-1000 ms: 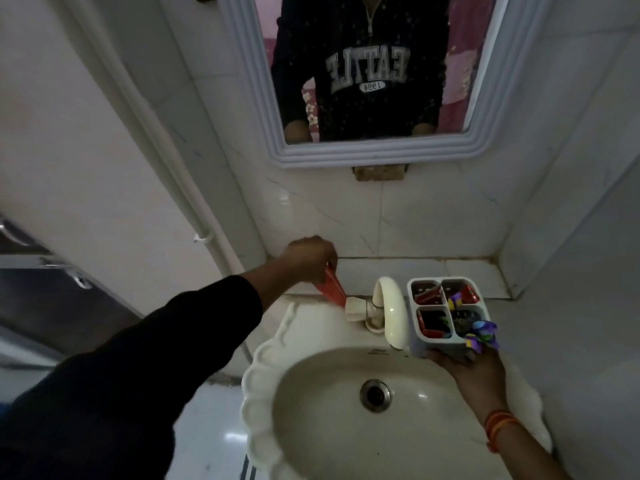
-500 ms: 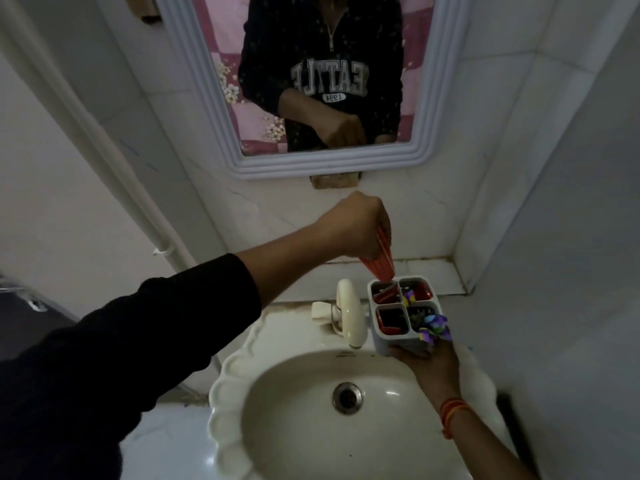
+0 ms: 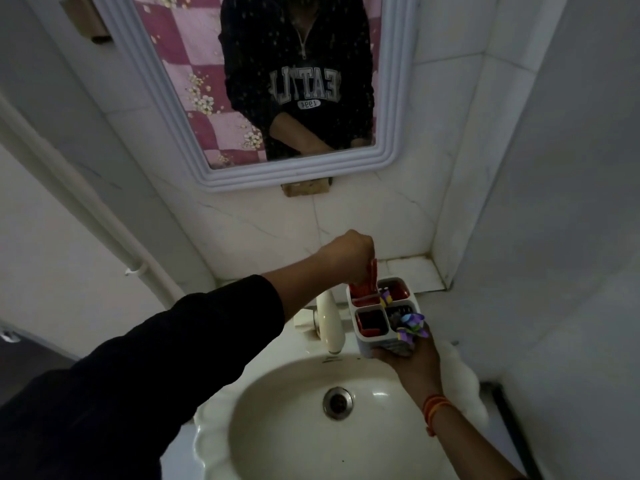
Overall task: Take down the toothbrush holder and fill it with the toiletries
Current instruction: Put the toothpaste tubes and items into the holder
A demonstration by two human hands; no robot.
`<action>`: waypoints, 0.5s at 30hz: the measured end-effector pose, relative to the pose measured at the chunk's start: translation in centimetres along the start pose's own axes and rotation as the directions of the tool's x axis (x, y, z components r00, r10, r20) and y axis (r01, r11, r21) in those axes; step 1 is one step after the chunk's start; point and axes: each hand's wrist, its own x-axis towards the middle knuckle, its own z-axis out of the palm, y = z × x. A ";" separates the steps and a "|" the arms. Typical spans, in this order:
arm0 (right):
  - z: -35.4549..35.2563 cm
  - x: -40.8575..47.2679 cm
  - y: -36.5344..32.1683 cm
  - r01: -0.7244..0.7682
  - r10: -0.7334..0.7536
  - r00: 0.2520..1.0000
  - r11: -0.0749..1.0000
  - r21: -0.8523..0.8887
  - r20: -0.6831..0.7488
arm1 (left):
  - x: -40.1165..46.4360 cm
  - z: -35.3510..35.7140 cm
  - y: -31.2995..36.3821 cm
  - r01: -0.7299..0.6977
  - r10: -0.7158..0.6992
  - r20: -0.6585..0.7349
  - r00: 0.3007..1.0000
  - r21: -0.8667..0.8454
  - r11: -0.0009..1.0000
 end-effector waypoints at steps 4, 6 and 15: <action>-0.6 0.4 0.0 0.084 -0.097 0.994 0.970 -0.230 -0.045 | -0.1 1.6 0.3 0.017 -0.017 0.008 1.000 0.020 1.000; -1.1 0.9 0.8 0.156 -0.168 0.986 0.938 -0.309 -0.015 | 0.0 2.2 0.5 0.018 -0.018 -0.005 1.000 0.056 0.998; -1.2 -0.3 -0.1 0.150 -0.163 0.987 0.932 -0.329 -0.010 | 1.6 -2.4 -0.6 0.133 -0.122 0.268 0.956 -0.022 0.991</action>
